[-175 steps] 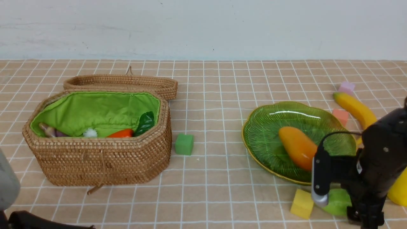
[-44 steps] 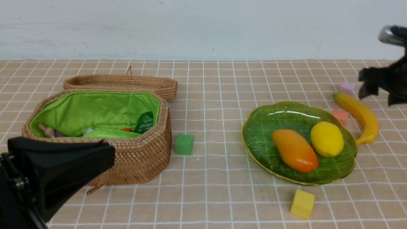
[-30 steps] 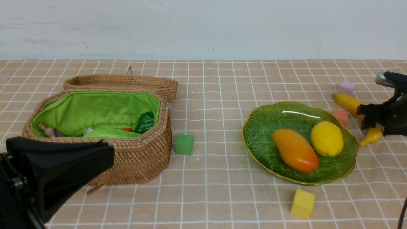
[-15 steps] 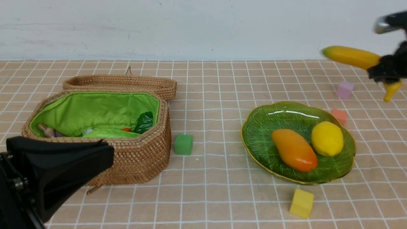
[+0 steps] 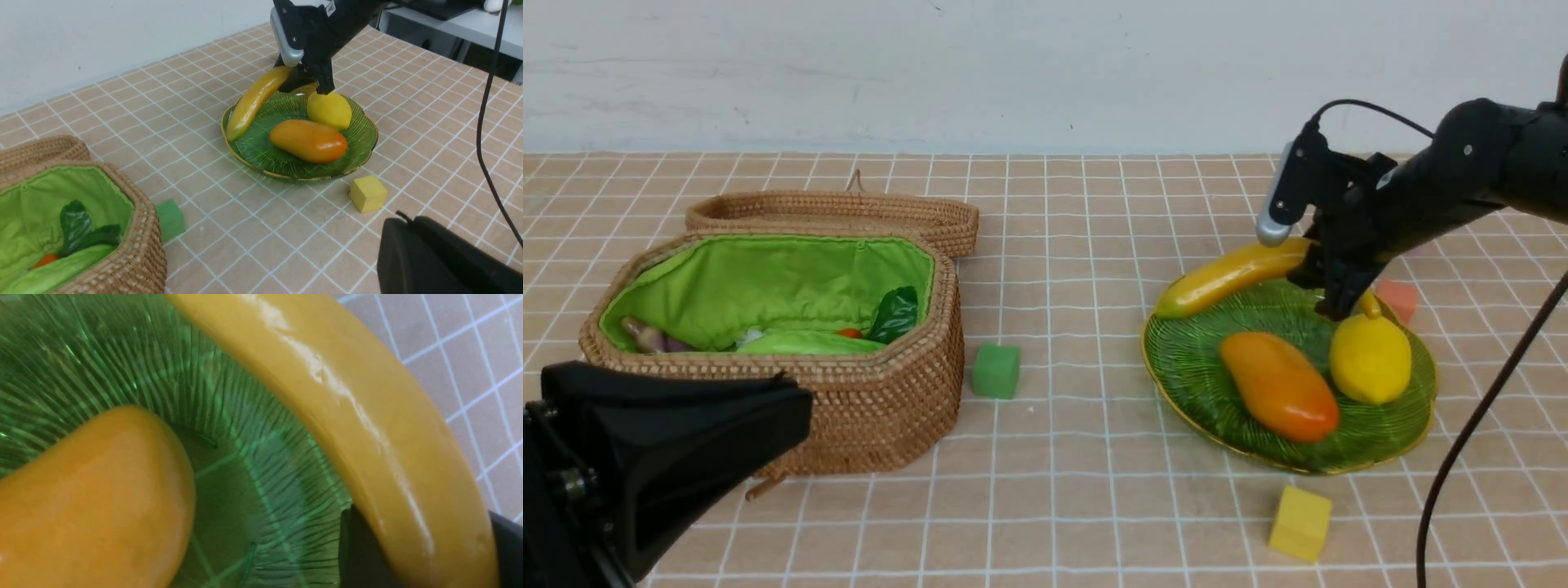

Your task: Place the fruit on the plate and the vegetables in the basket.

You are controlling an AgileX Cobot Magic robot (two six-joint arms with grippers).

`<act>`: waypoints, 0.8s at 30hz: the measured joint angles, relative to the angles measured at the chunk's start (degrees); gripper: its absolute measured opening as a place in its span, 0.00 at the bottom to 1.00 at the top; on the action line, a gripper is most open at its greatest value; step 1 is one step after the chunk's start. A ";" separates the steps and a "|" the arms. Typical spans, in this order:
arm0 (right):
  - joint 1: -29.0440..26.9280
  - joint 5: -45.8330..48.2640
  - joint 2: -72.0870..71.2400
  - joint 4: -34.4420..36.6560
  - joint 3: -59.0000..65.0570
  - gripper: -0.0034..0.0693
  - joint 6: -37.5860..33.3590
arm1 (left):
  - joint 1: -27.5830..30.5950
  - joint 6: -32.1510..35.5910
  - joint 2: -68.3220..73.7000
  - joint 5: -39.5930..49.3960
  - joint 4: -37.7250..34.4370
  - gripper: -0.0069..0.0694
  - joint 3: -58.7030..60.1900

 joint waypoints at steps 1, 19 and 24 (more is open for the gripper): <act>0.04 -0.43 0.00 -0.44 0.00 0.56 -0.07 | 0.00 0.00 0.00 0.25 0.00 0.08 0.00; 0.04 20.67 -30.89 -4.69 4.55 0.49 39.67 | 0.00 -0.05 -11.20 -4.58 1.81 0.07 6.08; 0.04 30.40 -44.32 -3.75 18.44 0.12 49.76 | 0.00 -0.10 -21.45 -13.33 0.57 0.07 17.37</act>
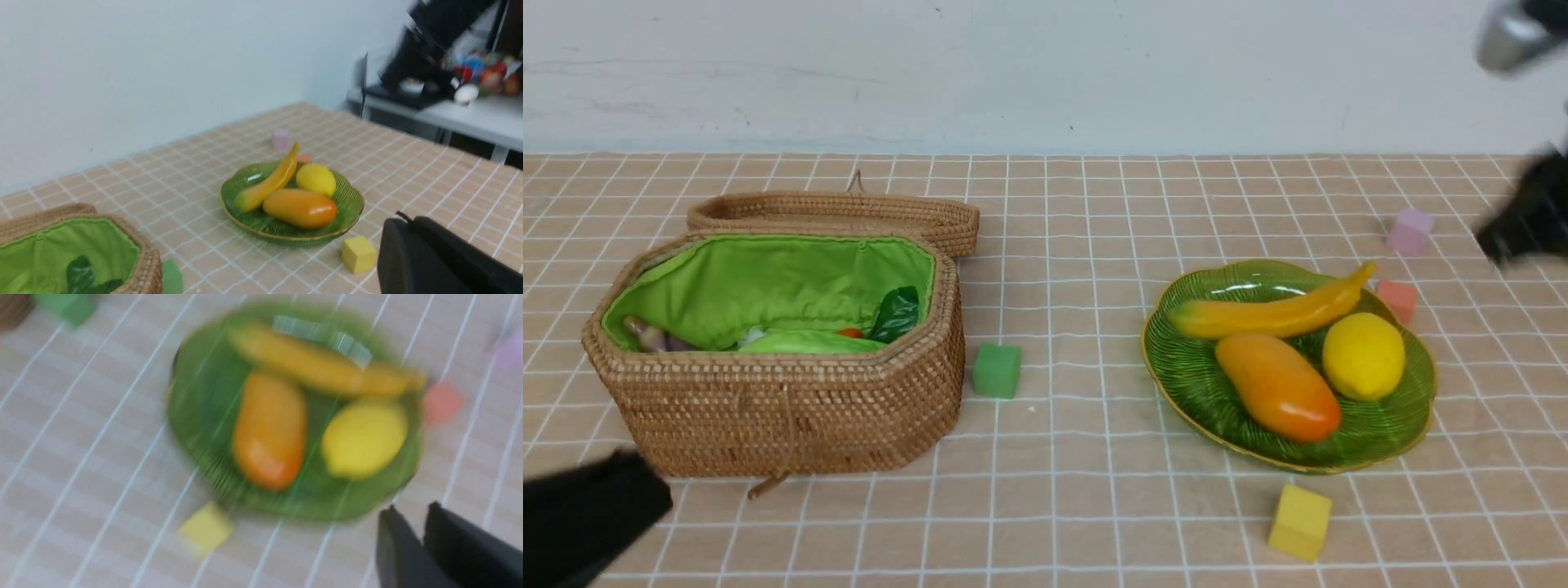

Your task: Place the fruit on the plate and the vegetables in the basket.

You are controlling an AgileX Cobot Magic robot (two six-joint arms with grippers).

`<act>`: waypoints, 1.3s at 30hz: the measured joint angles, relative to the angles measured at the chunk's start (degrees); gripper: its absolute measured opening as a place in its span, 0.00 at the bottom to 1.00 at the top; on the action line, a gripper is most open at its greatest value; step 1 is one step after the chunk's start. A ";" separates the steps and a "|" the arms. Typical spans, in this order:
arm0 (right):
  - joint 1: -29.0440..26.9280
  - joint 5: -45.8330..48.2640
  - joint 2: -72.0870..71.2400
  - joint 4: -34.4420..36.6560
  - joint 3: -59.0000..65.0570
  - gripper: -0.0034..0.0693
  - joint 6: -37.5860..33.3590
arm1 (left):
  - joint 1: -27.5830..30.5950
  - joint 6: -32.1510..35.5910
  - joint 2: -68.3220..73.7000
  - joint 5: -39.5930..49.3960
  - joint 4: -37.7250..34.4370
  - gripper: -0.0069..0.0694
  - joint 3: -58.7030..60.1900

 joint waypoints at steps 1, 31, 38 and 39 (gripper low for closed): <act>0.00 0.98 -2.32 0.18 2.80 0.08 2.49 | 0.00 0.01 -1.34 -2.28 -0.07 0.07 1.79; -1.22 -7.70 -50.56 5.98 37.88 0.04 15.73 | 0.00 -0.06 -3.46 3.90 -0.15 0.07 15.73; -6.36 -34.88 -64.10 -1.44 61.01 0.04 15.94 | 0.00 -0.06 -3.46 4.12 -0.20 0.07 15.73; -6.39 -36.53 -65.75 -2.82 63.82 0.04 16.28 | 0.00 -0.06 -3.46 4.12 -0.20 0.07 15.73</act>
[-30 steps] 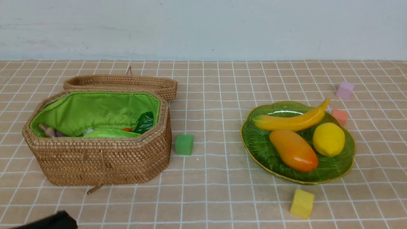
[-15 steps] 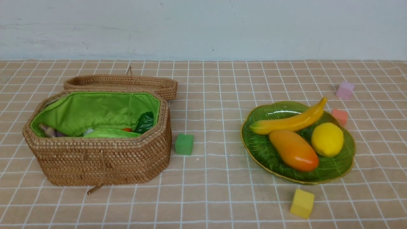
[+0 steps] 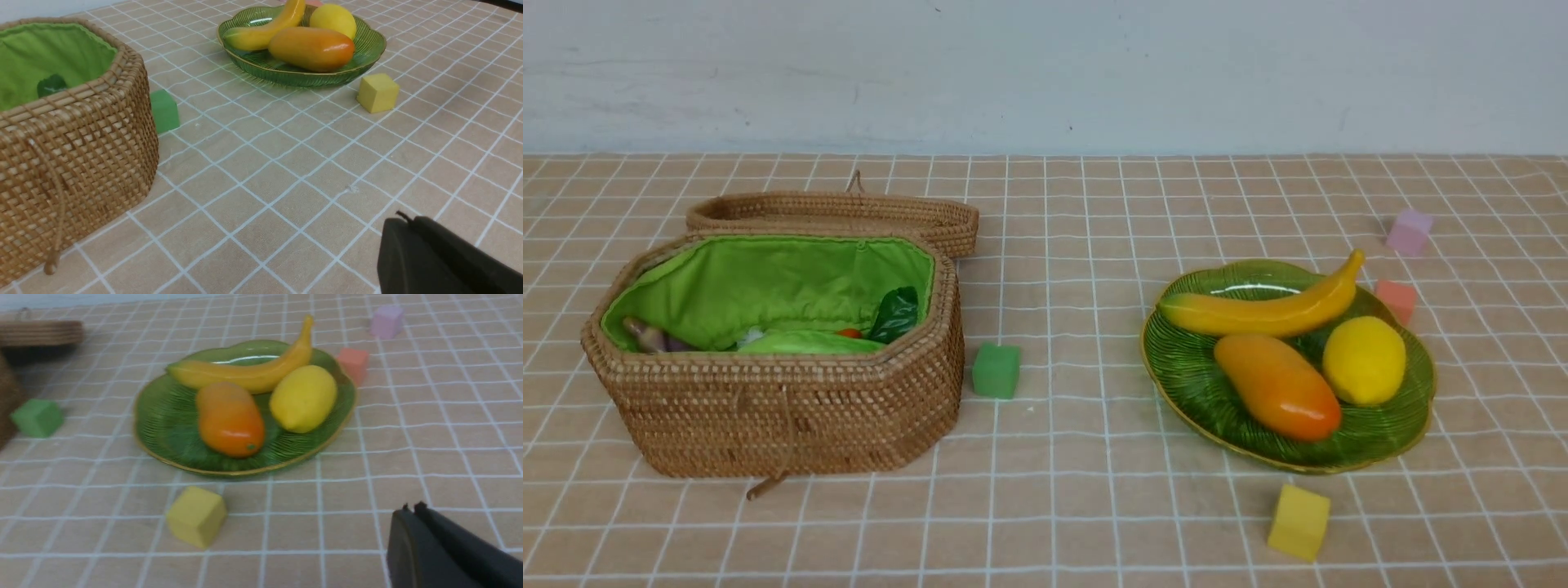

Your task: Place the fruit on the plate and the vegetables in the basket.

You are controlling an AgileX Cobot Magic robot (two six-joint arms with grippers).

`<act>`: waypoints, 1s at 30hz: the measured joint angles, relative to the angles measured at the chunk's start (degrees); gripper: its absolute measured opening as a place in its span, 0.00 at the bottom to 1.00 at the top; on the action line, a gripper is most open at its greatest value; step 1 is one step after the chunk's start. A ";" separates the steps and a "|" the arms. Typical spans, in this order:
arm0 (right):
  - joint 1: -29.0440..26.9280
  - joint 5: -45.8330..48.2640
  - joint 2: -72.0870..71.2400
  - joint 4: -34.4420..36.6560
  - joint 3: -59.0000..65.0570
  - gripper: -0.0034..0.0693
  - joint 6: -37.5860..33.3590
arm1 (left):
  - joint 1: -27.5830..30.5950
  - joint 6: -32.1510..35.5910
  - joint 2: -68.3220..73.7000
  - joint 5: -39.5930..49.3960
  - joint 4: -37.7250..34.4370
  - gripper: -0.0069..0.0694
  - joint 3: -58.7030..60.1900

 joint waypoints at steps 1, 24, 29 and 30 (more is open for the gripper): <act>-0.11 -1.65 -2.28 -1.90 3.58 0.04 0.82 | 0.00 0.00 0.00 0.00 0.00 0.07 0.00; -0.18 -2.06 -5.50 -10.45 7.96 0.04 11.51 | 0.00 0.00 0.00 0.94 0.00 0.08 0.00; -0.18 -2.06 -5.50 -10.45 7.96 0.04 11.56 | 0.00 0.00 0.00 0.94 0.00 0.08 0.00; -0.18 -2.06 -5.50 -10.45 7.96 0.04 11.56 | 0.00 0.00 0.00 0.95 0.00 0.08 0.00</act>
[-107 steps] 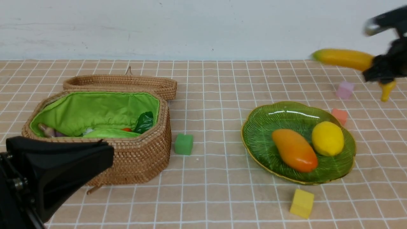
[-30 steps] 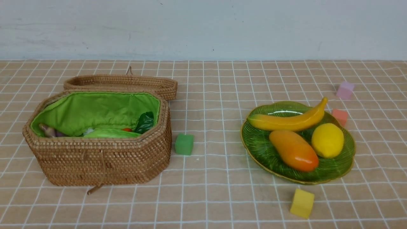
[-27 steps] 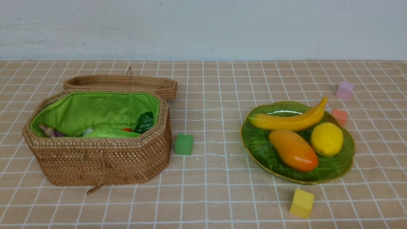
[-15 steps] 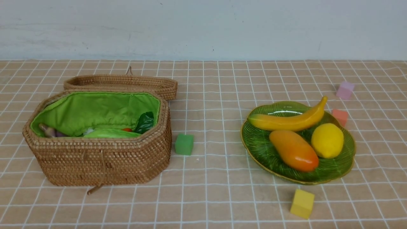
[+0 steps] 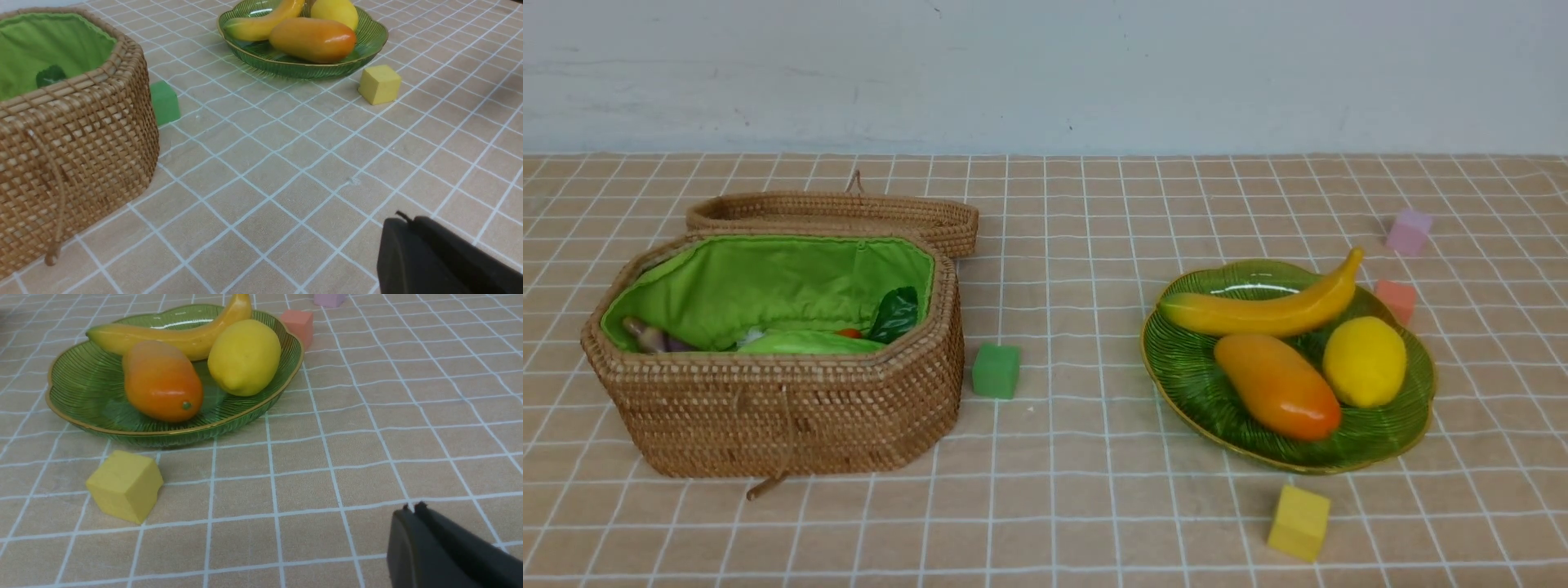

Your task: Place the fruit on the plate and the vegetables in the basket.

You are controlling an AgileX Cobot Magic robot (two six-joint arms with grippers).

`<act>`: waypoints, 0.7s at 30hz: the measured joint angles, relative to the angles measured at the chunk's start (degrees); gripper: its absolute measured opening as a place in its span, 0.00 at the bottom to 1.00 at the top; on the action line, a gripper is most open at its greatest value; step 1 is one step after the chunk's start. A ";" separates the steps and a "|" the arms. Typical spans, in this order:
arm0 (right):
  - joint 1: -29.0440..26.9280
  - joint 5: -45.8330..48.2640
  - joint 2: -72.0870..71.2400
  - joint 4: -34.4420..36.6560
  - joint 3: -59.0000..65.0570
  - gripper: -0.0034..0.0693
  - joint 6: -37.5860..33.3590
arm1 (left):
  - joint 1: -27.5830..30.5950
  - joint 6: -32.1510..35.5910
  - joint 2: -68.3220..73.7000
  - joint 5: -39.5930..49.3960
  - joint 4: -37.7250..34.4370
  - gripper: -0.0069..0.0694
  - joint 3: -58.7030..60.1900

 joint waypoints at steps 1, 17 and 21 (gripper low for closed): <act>0.00 0.03 0.00 -0.04 0.00 0.04 0.00 | 0.00 0.00 0.00 0.00 0.00 0.08 0.00; 0.00 0.15 0.00 -0.04 0.00 0.06 -0.05 | 34.82 0.75 -11.12 -10.27 -8.05 0.07 7.03; 0.00 0.22 0.00 -0.04 -0.01 0.07 -0.05 | 39.22 -1.99 -11.18 -3.67 -8.33 0.07 8.79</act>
